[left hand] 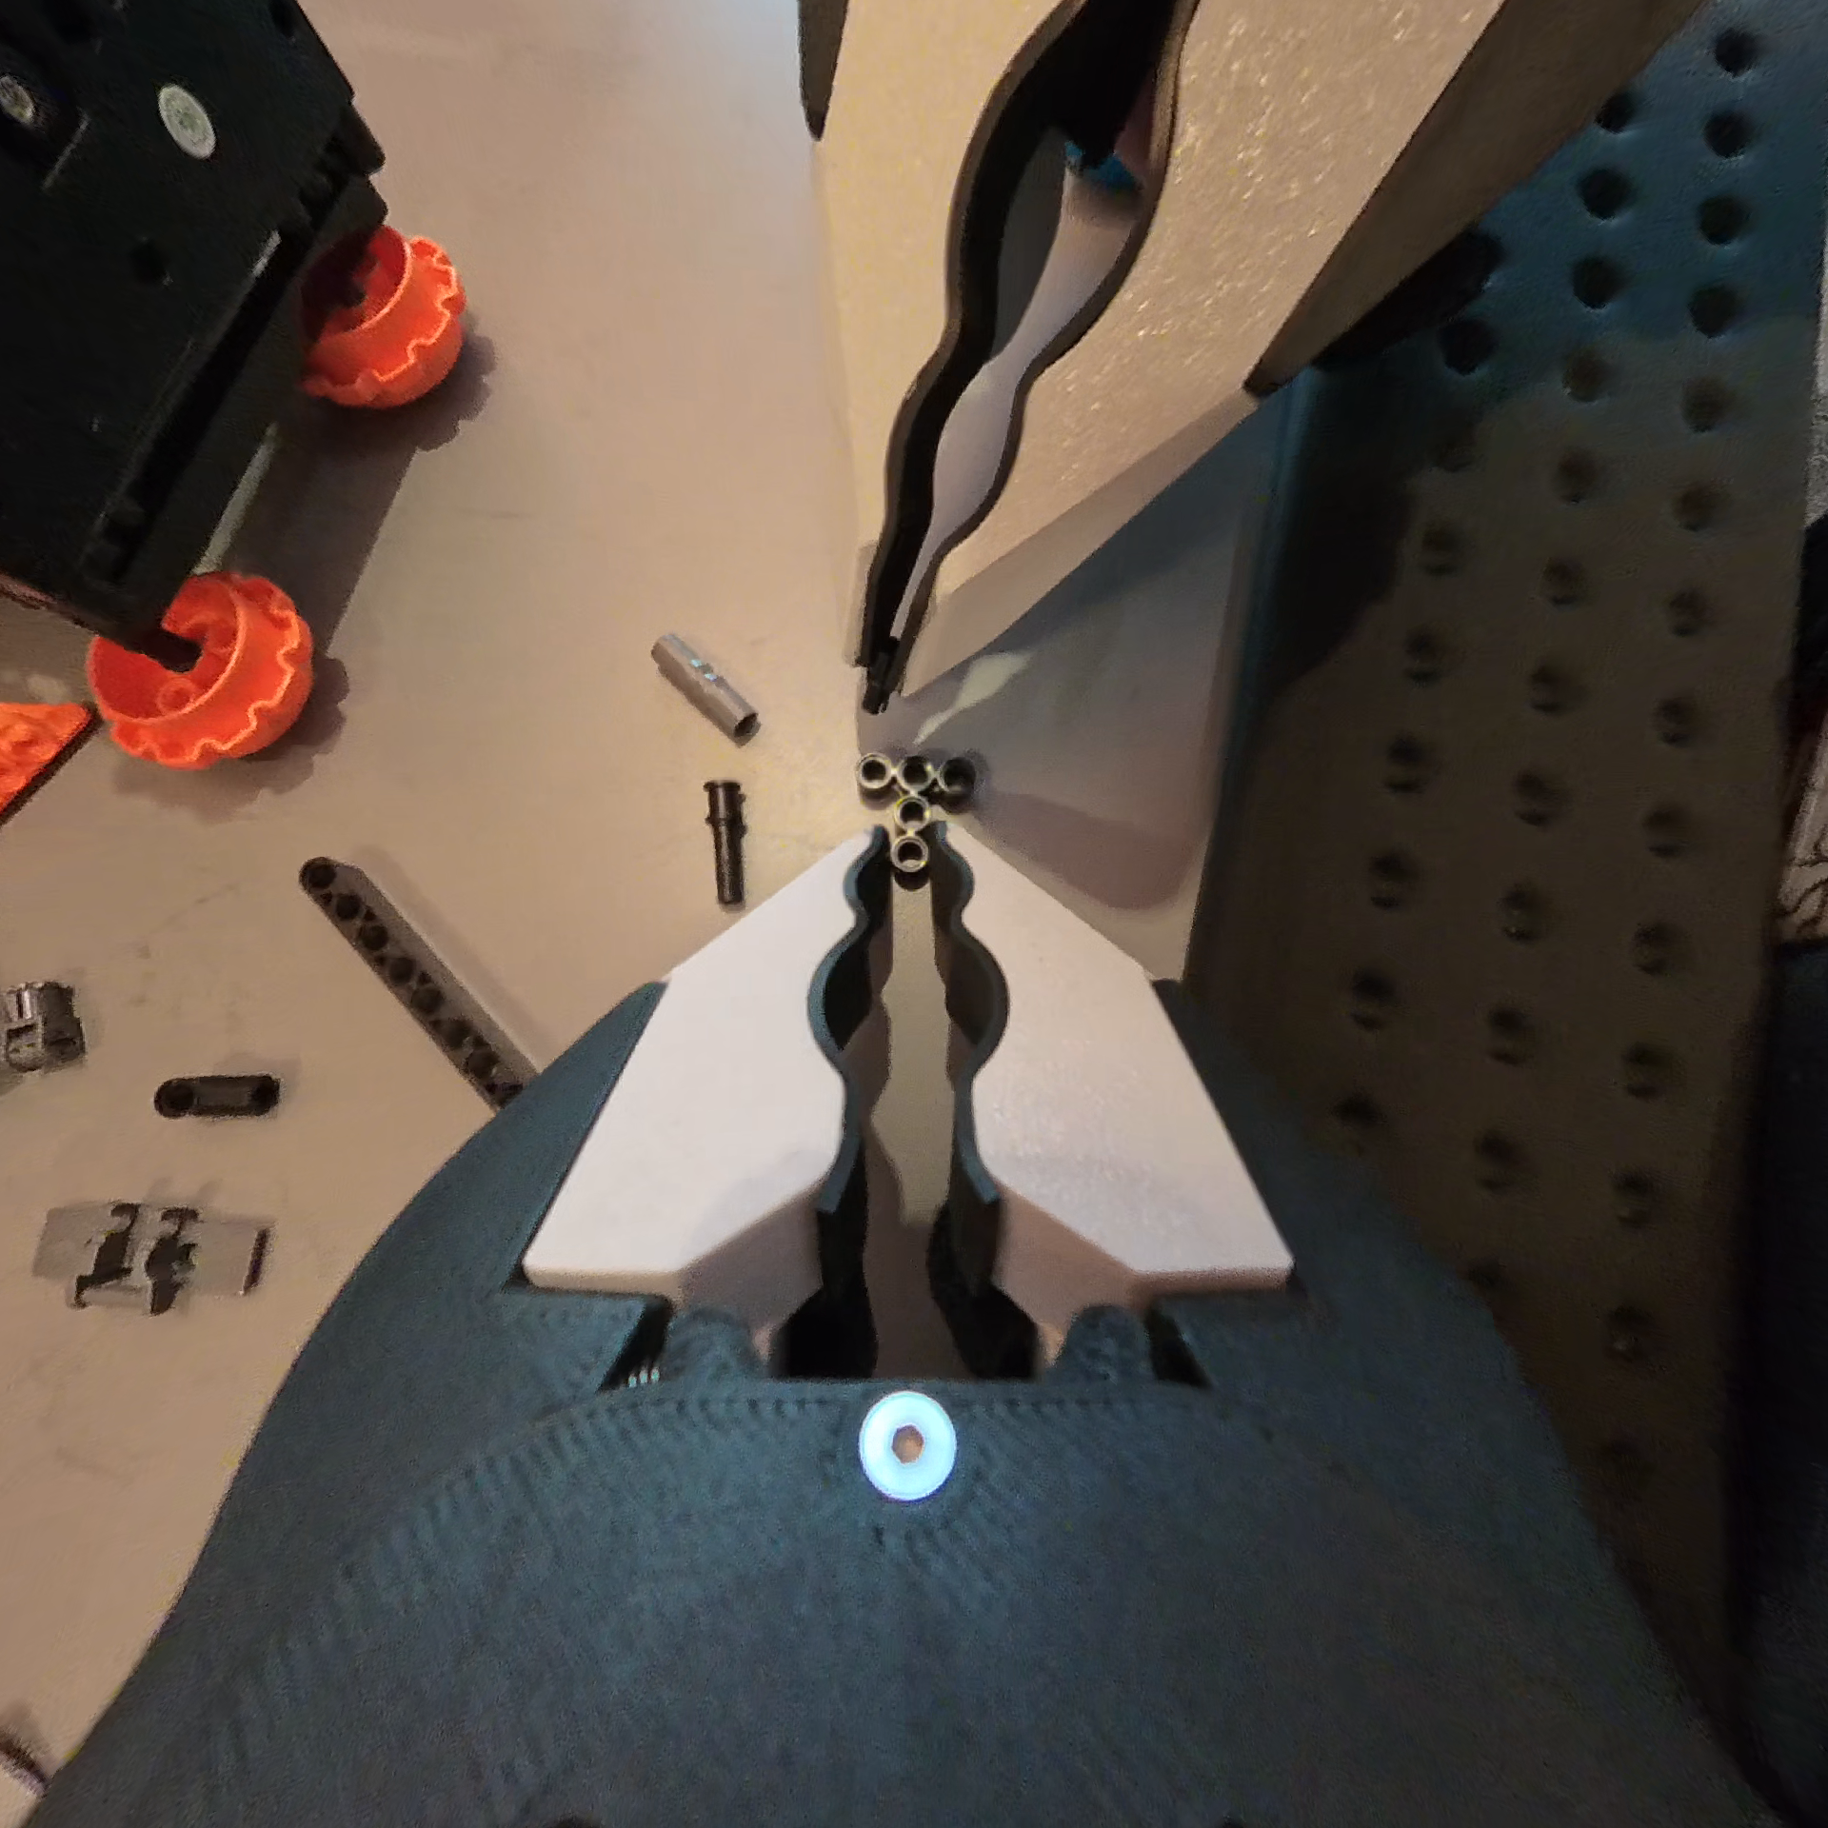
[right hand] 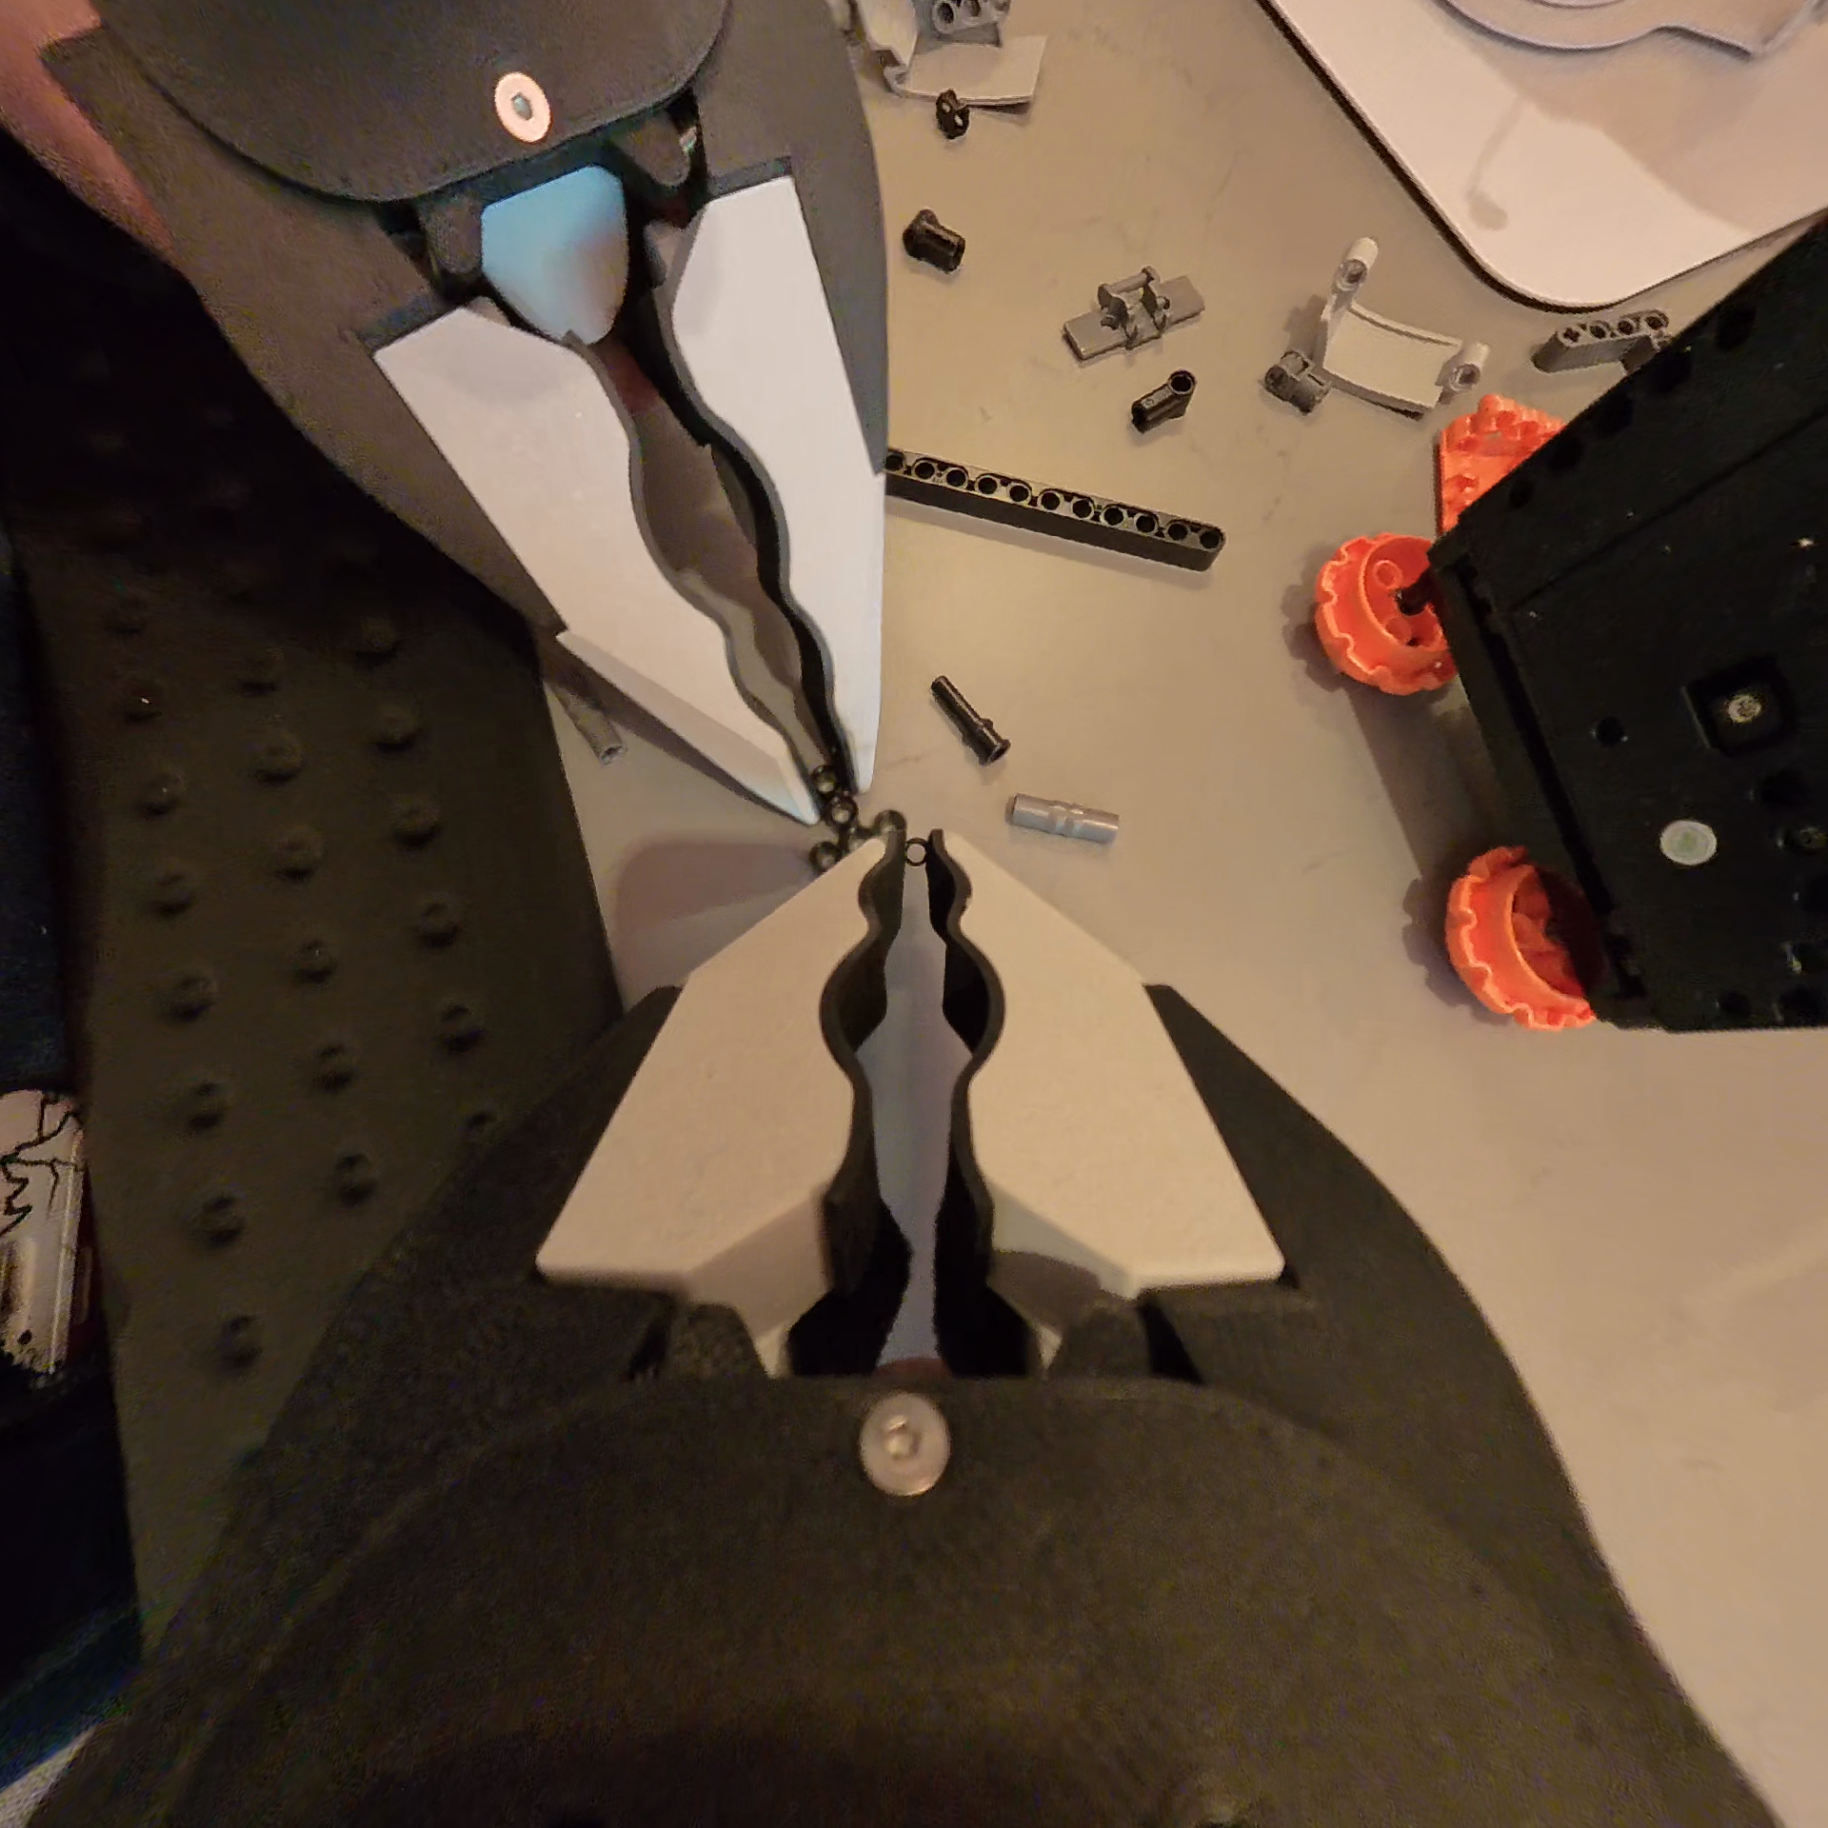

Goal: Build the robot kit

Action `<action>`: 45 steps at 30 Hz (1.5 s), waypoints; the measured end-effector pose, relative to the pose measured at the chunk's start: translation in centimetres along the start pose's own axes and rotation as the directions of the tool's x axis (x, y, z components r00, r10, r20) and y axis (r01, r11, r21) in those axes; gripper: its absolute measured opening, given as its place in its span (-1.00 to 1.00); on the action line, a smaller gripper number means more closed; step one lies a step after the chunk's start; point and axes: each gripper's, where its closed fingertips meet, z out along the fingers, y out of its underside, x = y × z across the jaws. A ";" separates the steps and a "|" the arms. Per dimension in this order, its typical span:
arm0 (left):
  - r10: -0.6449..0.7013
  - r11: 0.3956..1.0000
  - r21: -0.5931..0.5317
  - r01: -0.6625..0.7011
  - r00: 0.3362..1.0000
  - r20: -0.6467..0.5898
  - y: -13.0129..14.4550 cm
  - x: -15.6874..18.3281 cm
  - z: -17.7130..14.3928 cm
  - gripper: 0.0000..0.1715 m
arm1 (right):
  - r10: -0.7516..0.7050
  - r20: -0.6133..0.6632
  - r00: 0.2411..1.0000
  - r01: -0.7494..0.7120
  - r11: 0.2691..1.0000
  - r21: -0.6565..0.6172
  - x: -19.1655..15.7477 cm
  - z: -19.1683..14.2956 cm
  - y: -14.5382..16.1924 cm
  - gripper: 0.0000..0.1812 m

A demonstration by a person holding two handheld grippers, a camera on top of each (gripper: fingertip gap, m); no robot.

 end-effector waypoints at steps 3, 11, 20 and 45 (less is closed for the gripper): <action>0.001 1.000 0.014 0.000 0.998 -0.055 -0.4 1.3 0.2 -0.92 | 0.016 -0.003 1.000 -0.016 1.000 0.011 0.2 -0.2 0.1 -0.98; 0.024 0.999 0.034 -0.024 1.000 -0.009 -0.2 -0.7 -1.1 -0.83 | 0.058 -0.015 0.998 -0.057 0.997 0.047 0.9 -1.0 0.3 -0.98; 0.084 0.996 -0.002 -0.084 0.996 -0.004 0.2 -1.1 -0.2 -0.73 | 0.081 -0.017 0.997 -0.080 0.995 0.059 0.9 -1.2 0.7 -0.98; 0.087 0.996 0.004 -0.087 0.995 -0.039 0.1 -0.2 -0.1 -0.75 | 0.107 -0.025 0.994 -0.105 0.991 0.081 1.4 -1.6 1.0 -0.98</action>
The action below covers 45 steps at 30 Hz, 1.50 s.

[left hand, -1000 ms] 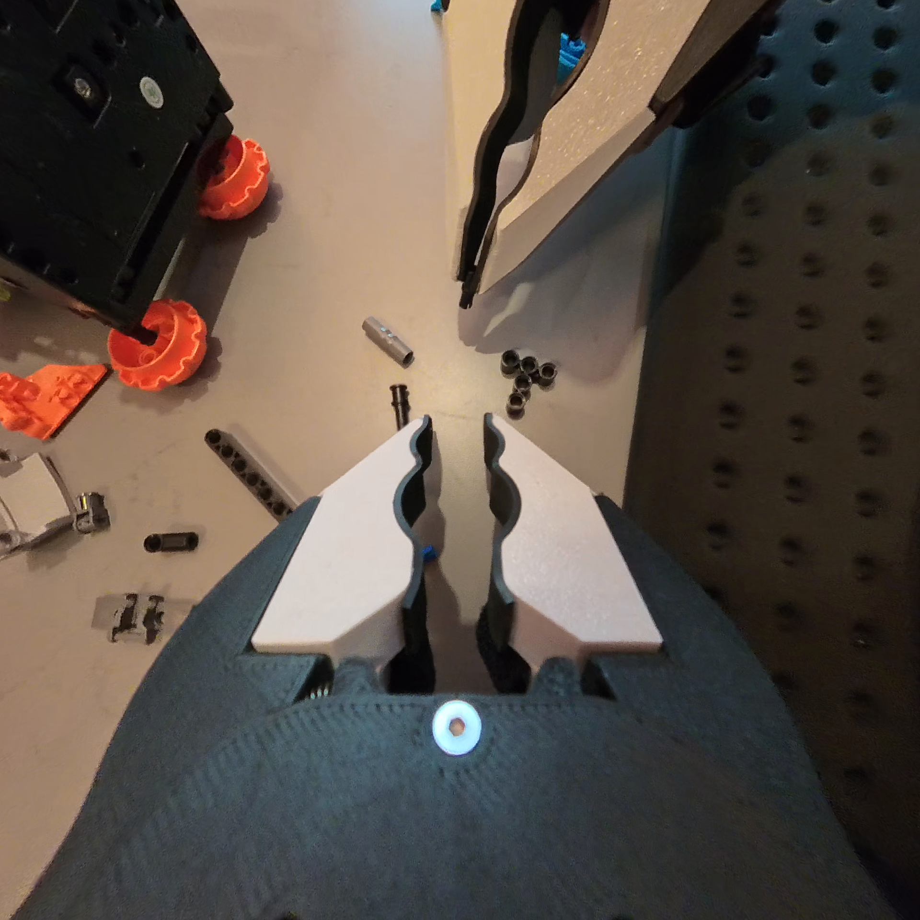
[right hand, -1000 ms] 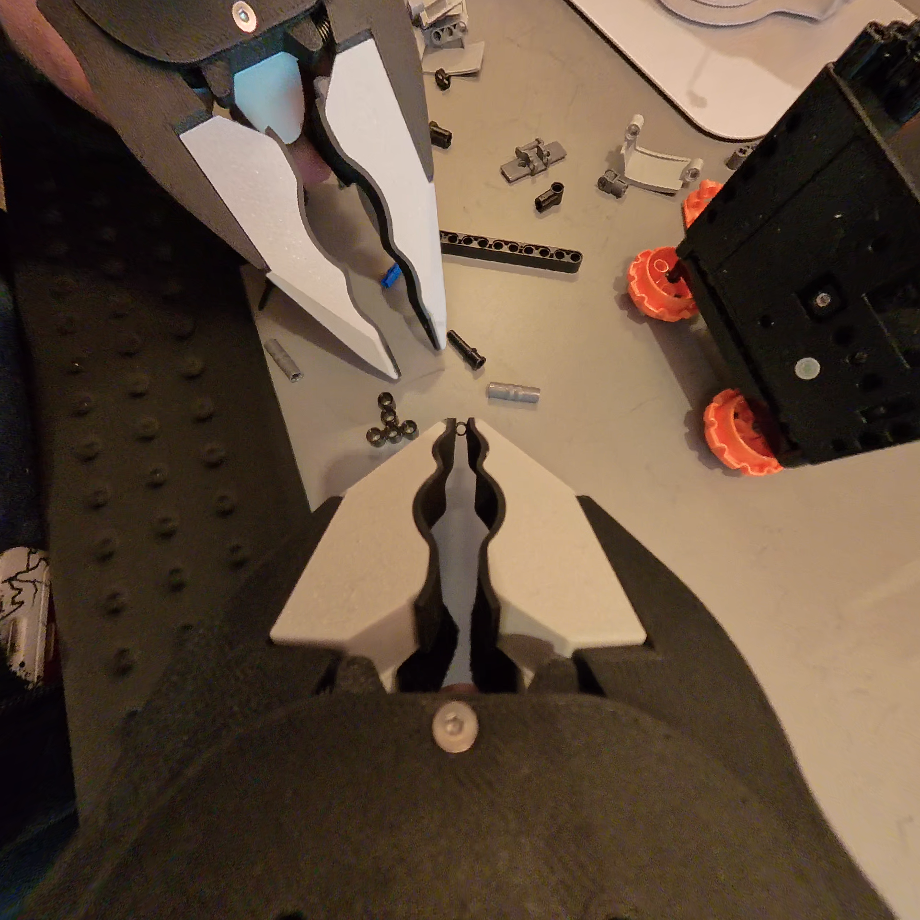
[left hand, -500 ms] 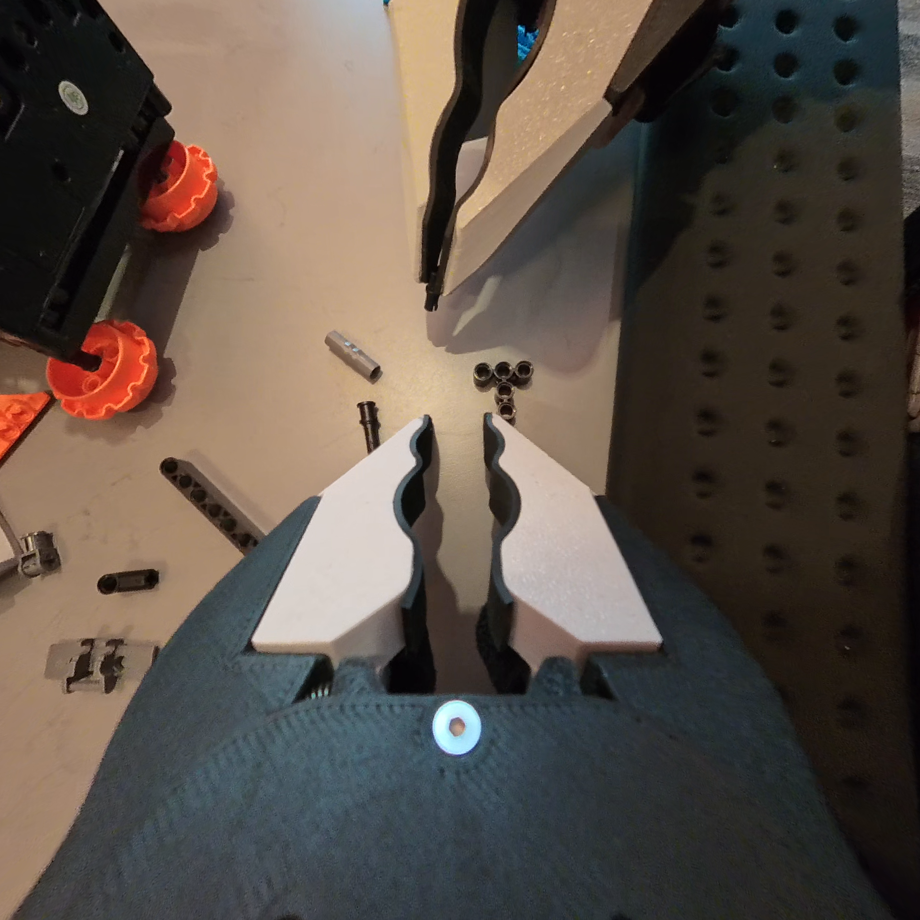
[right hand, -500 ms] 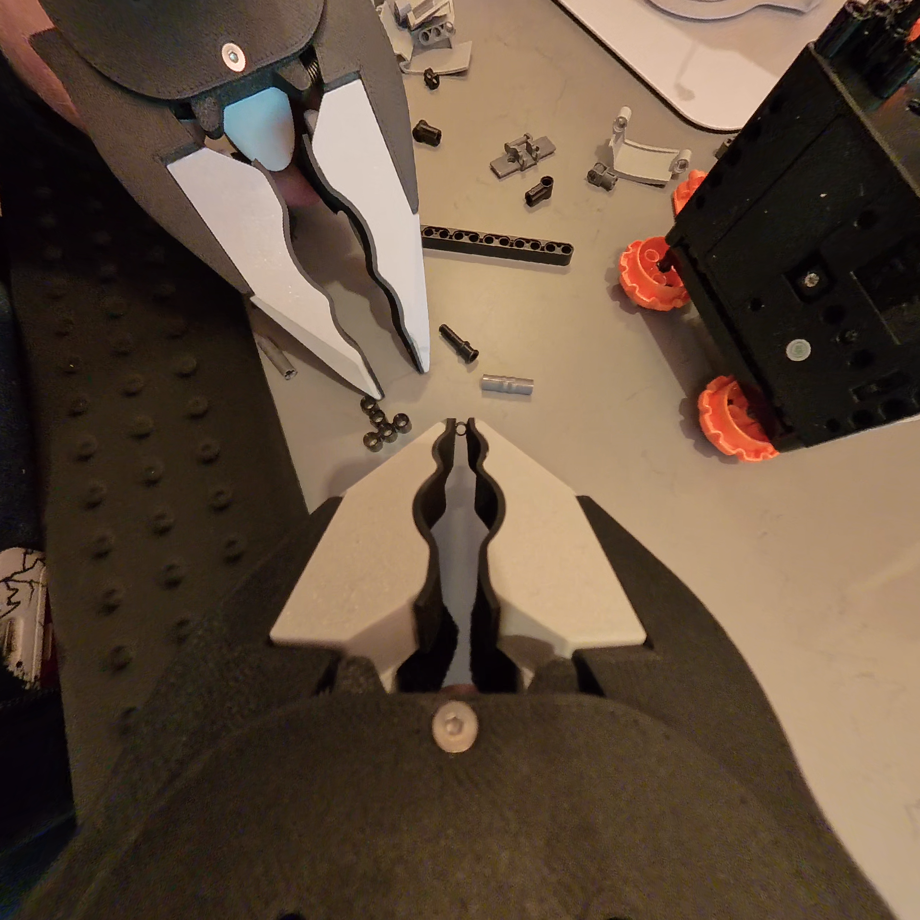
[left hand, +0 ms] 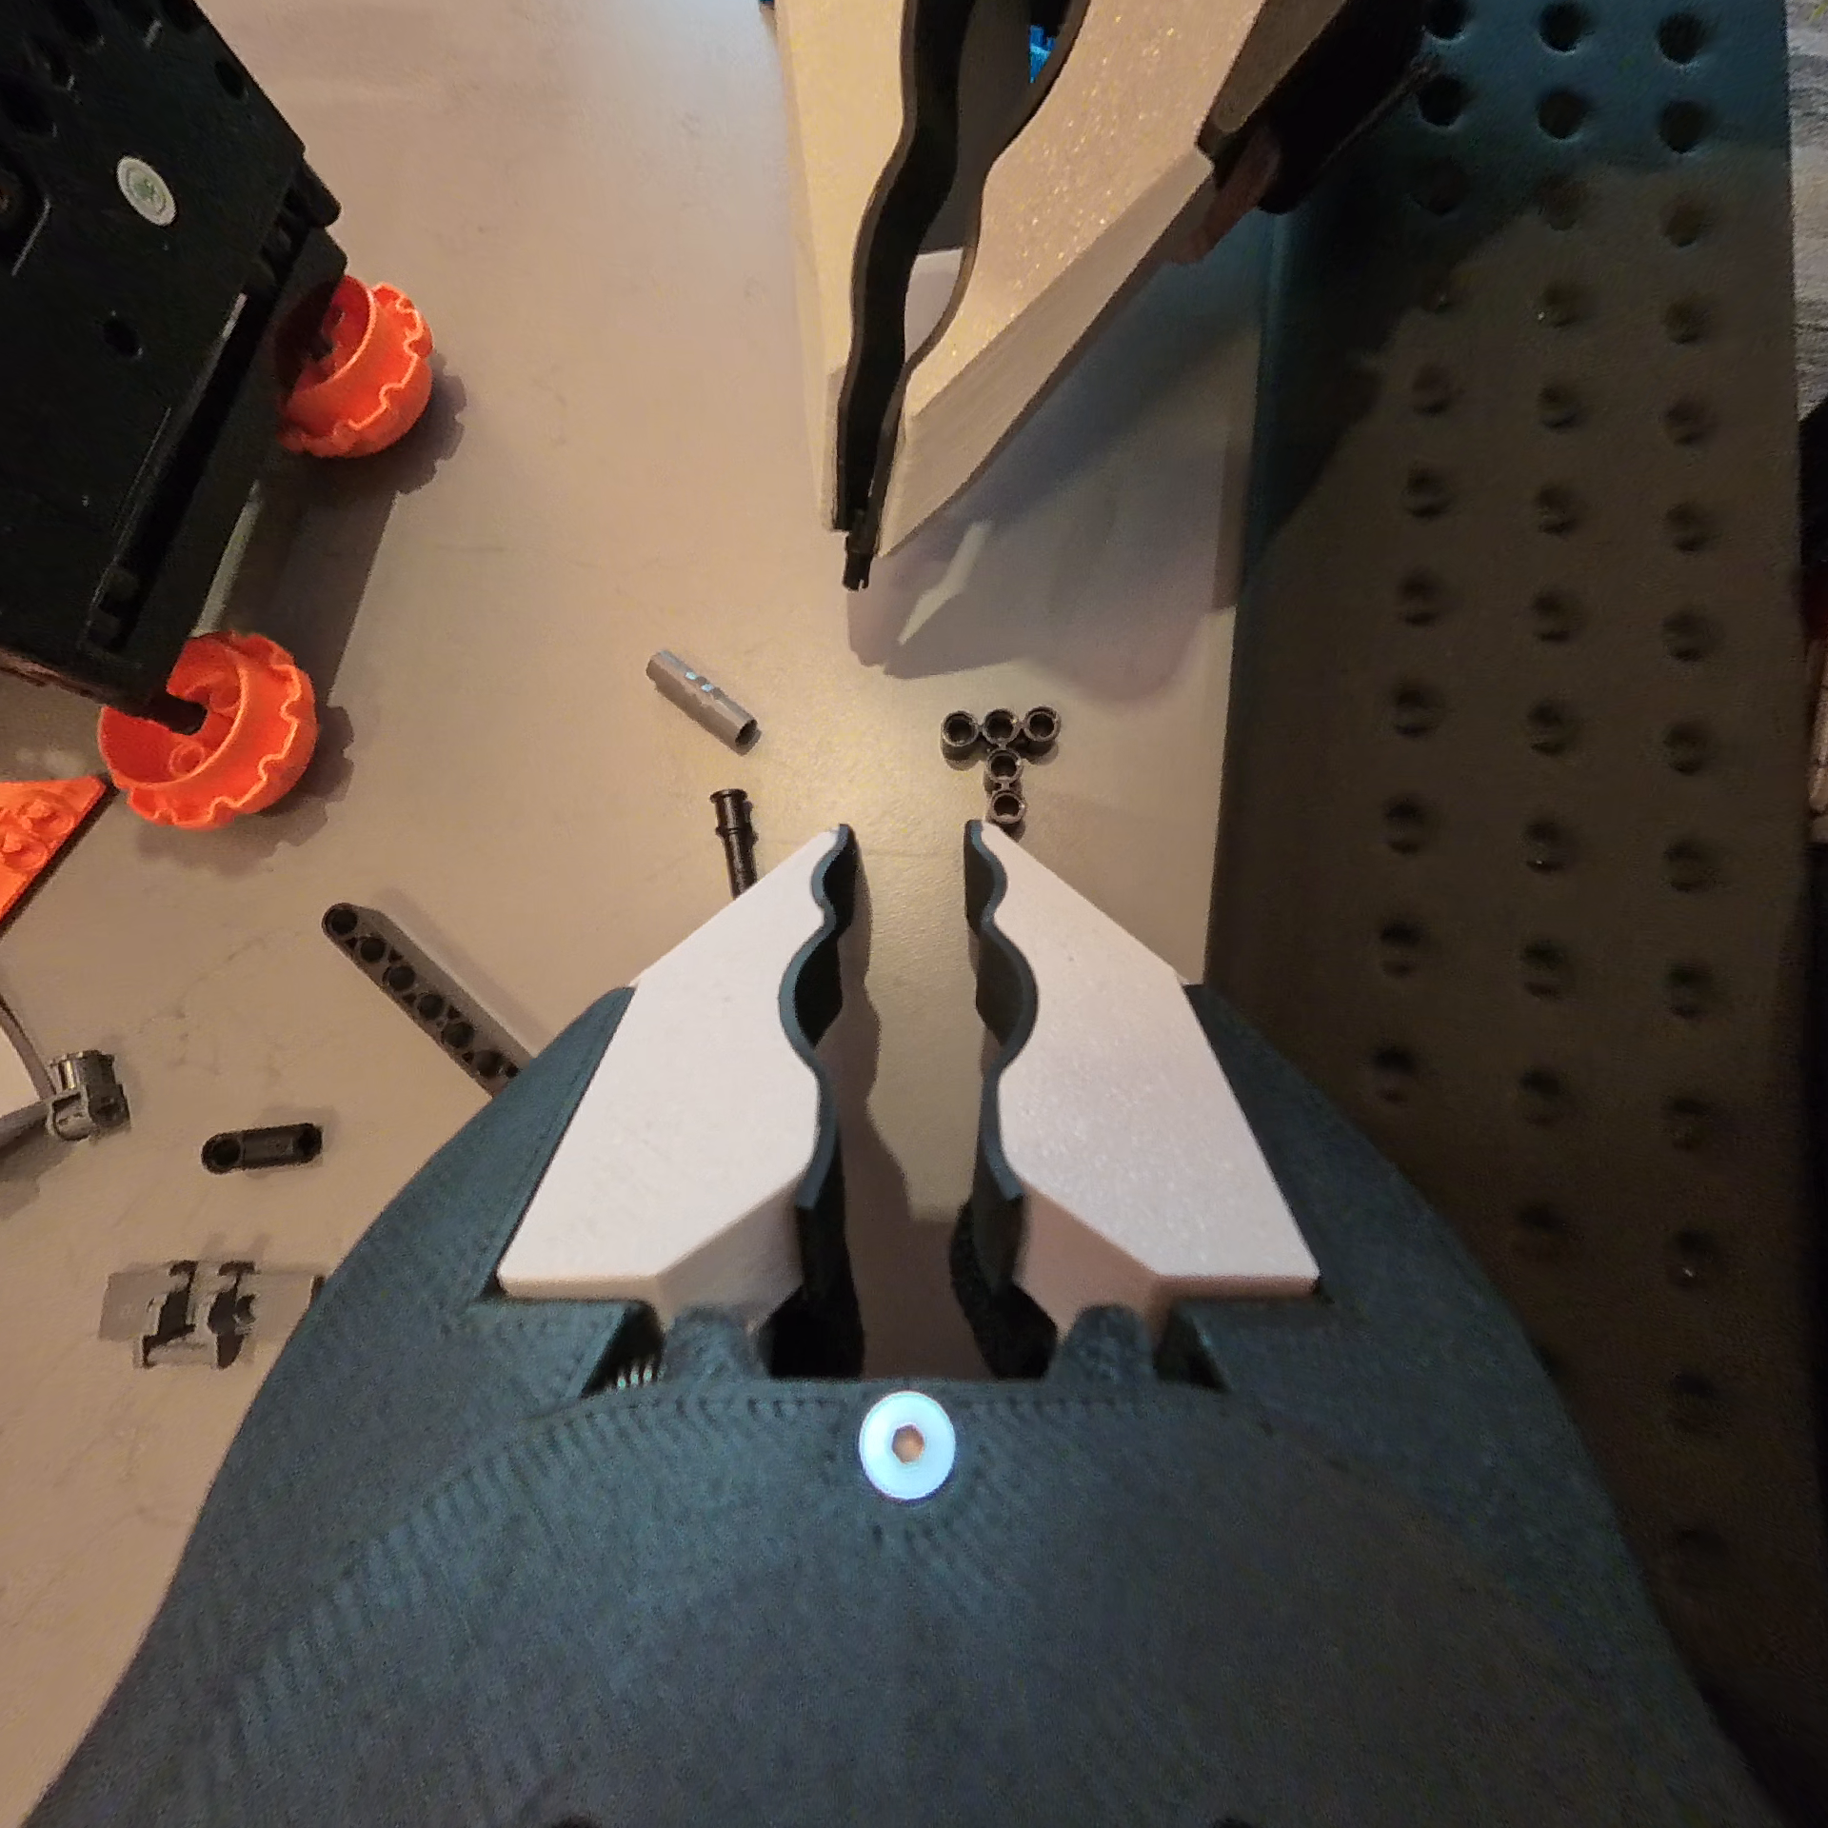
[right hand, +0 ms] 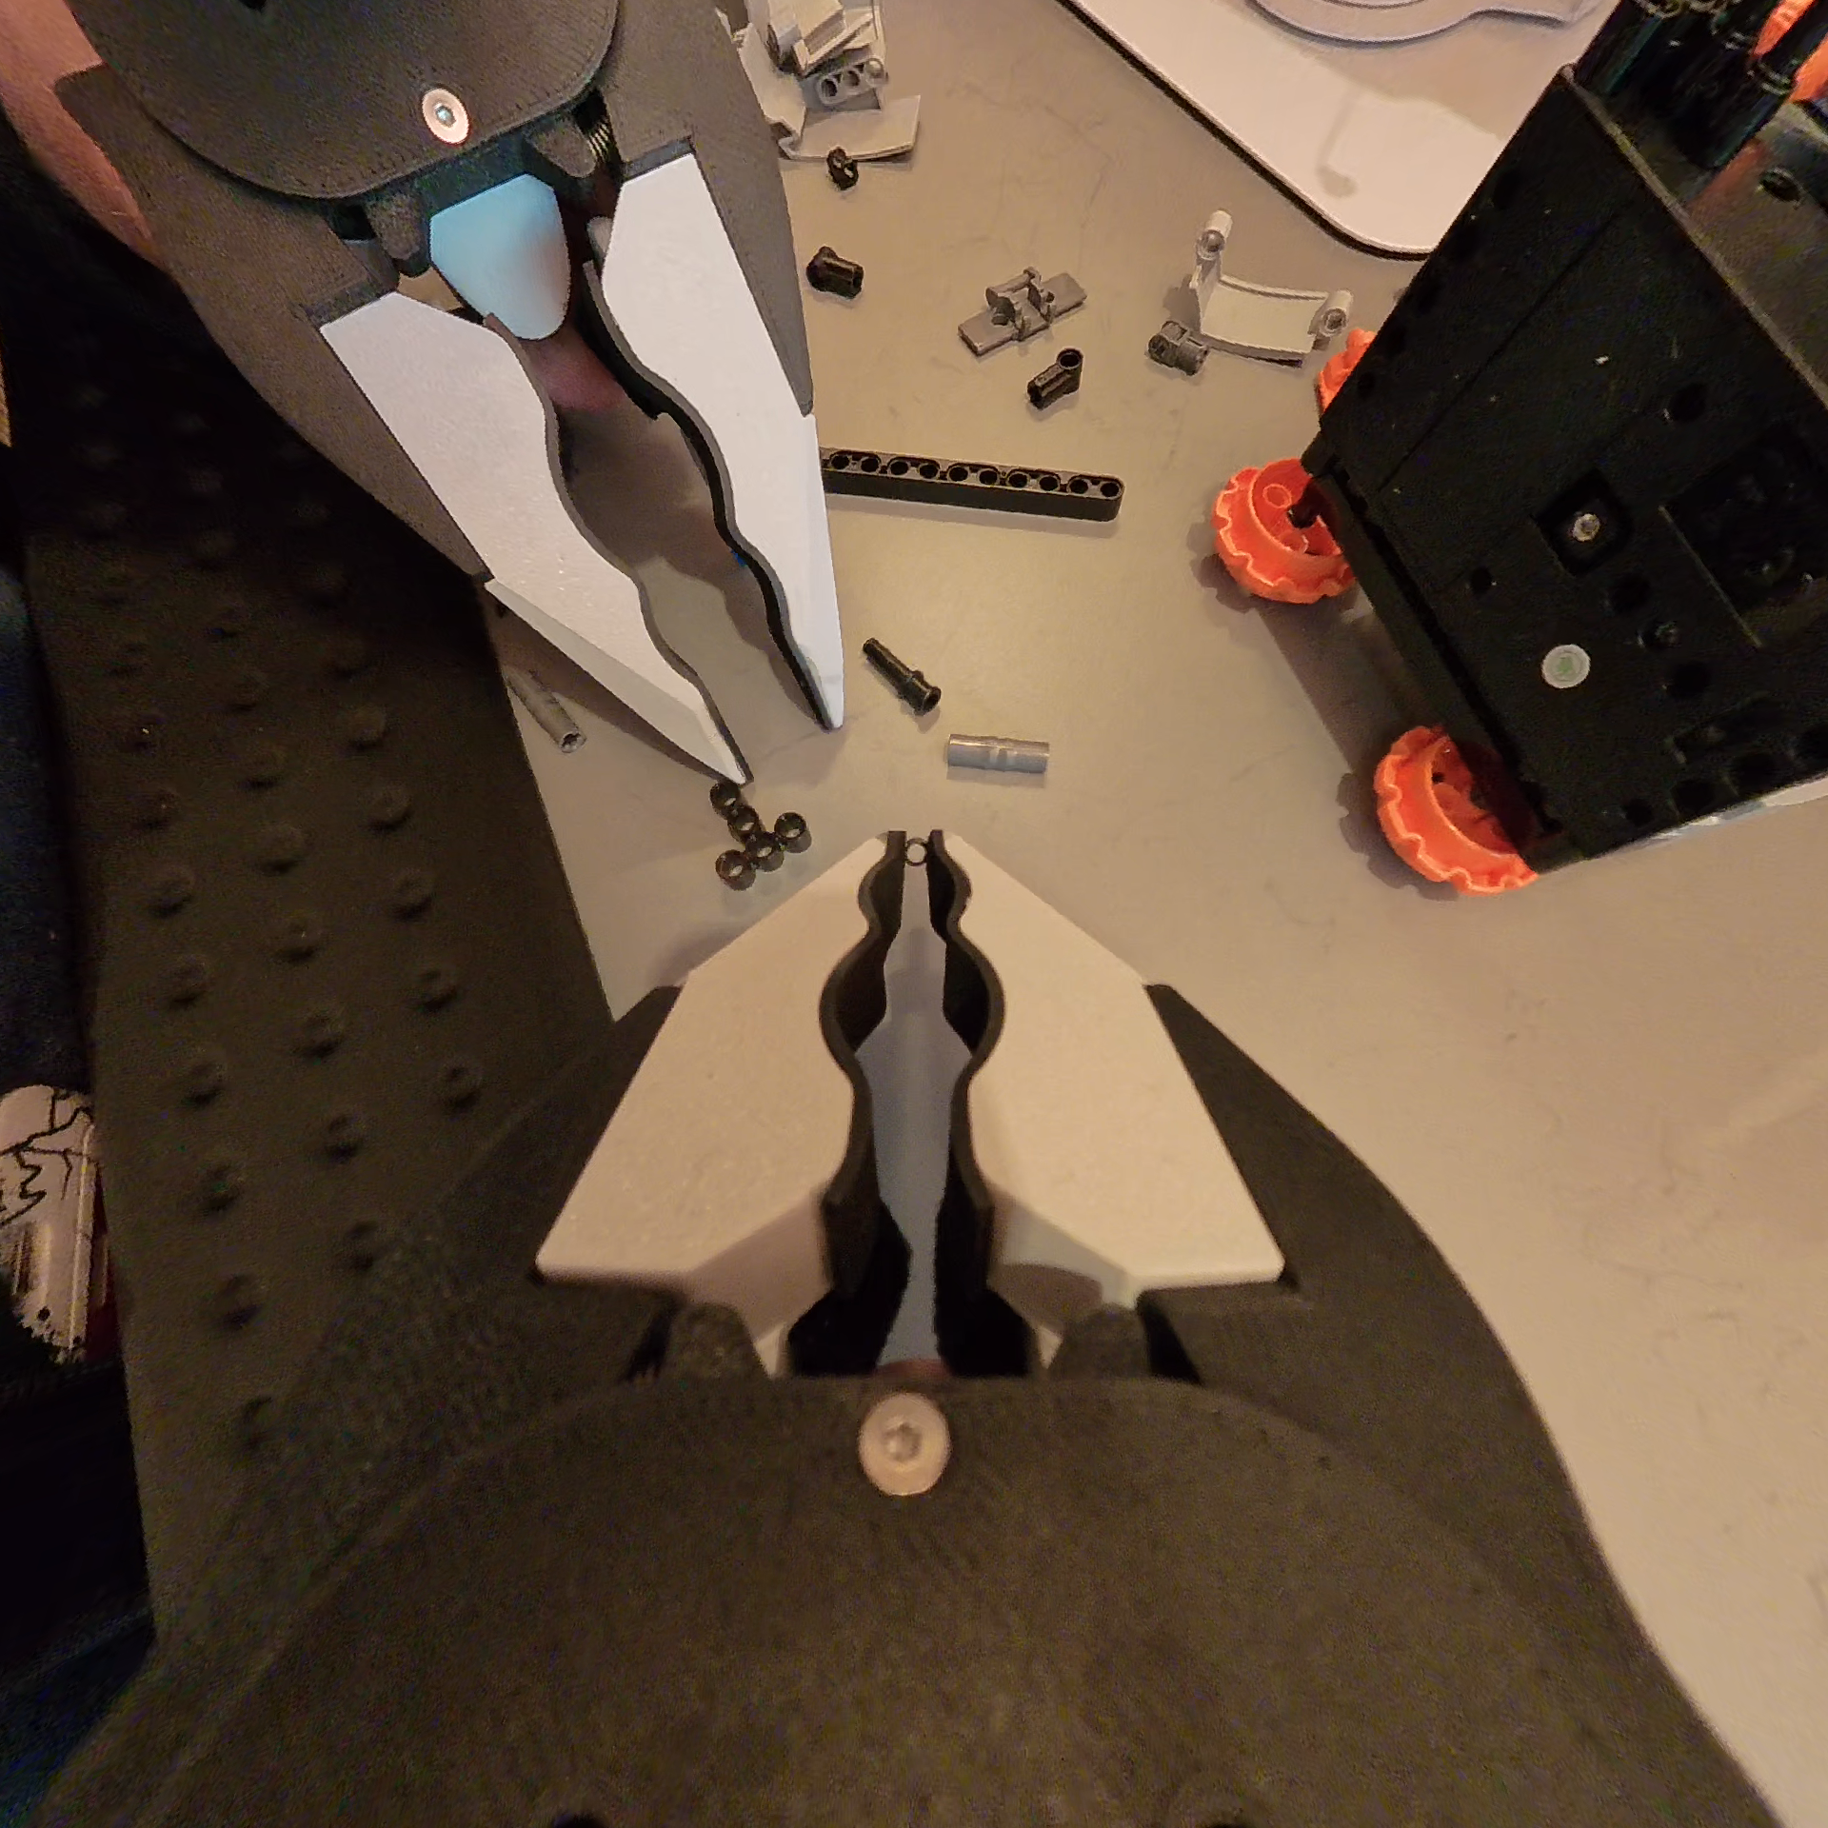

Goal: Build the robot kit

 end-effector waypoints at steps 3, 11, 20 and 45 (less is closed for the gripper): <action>0.001 1.000 0.000 -0.001 1.000 -0.002 0.0 0.0 0.0 -0.77 | 0.003 -0.002 1.000 -0.003 1.000 0.002 0.1 -0.1 0.1 -0.98; 0.003 1.000 0.001 -0.003 1.000 0.007 0.1 0.0 -0.1 -0.81 | 0.011 -0.003 1.000 -0.011 1.000 0.006 0.1 -0.1 0.2 -0.98; -0.010 1.000 0.008 0.009 1.000 0.011 0.1 -0.2 -0.3 -0.75 | 0.024 -0.011 1.000 -0.024 1.000 0.008 0.3 -0.5 0.6 -0.98; -0.078 0.997 0.023 0.080 0.991 -0.105 -1.9 2.4 -0.3 -0.65 | 0.036 0.001 0.999 -0.036 0.999 0.015 0.1 -0.5 1.0 -0.98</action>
